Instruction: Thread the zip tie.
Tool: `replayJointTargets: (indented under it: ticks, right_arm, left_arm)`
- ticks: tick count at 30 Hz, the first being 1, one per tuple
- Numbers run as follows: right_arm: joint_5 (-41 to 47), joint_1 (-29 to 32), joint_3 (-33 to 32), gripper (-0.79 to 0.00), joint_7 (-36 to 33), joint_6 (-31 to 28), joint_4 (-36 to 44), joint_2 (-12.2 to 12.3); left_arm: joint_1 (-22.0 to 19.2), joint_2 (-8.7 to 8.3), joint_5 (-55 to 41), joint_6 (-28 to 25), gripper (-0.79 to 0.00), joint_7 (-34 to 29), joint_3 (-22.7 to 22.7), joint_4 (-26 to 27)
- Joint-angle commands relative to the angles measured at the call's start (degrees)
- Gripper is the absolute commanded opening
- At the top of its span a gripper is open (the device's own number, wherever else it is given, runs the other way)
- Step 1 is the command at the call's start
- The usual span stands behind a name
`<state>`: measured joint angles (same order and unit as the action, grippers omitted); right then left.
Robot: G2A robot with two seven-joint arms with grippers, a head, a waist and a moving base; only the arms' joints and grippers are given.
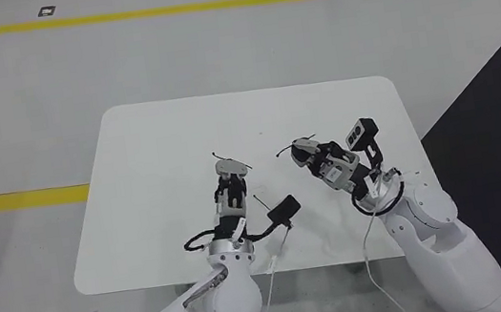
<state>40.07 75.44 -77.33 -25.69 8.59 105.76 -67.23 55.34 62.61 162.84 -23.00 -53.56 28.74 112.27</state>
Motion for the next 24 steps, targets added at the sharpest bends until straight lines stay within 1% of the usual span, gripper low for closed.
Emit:
replayJointTargets:
  ticks: [1,3,6,11,12,13,14,22,24]
  right_arm:
    - [-0.5,0.0,-1.0,-0.785,0.0,0.1,0.0,0.1]
    - [0.0,0.2,-2.4,-0.785,-0.5,0.2,0.3,0.3]
    - [-0.2,0.4,-3.6,-0.785,-0.9,0.5,0.7,0.4]
    - [0.7,1.0,-4.3,-0.785,-1.0,0.5,1.0,0.4]
    - [0.8,1.1,-4.1,-0.785,-1.3,0.6,1.0,0.4]
    - [0.8,1.1,-4.1,-0.785,-1.3,0.6,1.0,0.4]
    - [0.8,1.1,-4.1,-0.785,-1.3,0.6,1.0,0.4]
    - [0.8,1.1,-4.1,-0.785,-1.3,0.6,1.0,0.4]
    - [0.8,1.1,-4.1,-0.785,-1.3,0.6,1.0,0.4]
  left_arm:
    - [1.4,-0.24,-2.0,-1.9,-0.785,1.6,2.0,1.5]
    - [3.6,-0.49,-7.0,-3.0,-0.785,4.7,4.9,4.0]
    - [6.0,-0.79,-14.1,-6.0,-0.785,7.4,9.3,6.5]
    - [8.7,-0.96,-22.1,-10.9,-0.785,8.2,15.2,9.2]
    - [9.0,-0.92,-23.9,-12.9,-0.785,8.8,16.3,9.7]
    - [9.0,-0.91,-24.3,-14.8,-0.785,9.1,16.7,9.7]
    - [8.8,-0.89,-23.7,-15.4,-0.785,8.5,17.0,9.8]
    - [9.0,-0.88,-23.8,-15.4,-0.785,8.8,17.0,9.6]
    - [9.7,-0.71,-27.3,-16.6,-0.785,10.4,18.3,8.9]
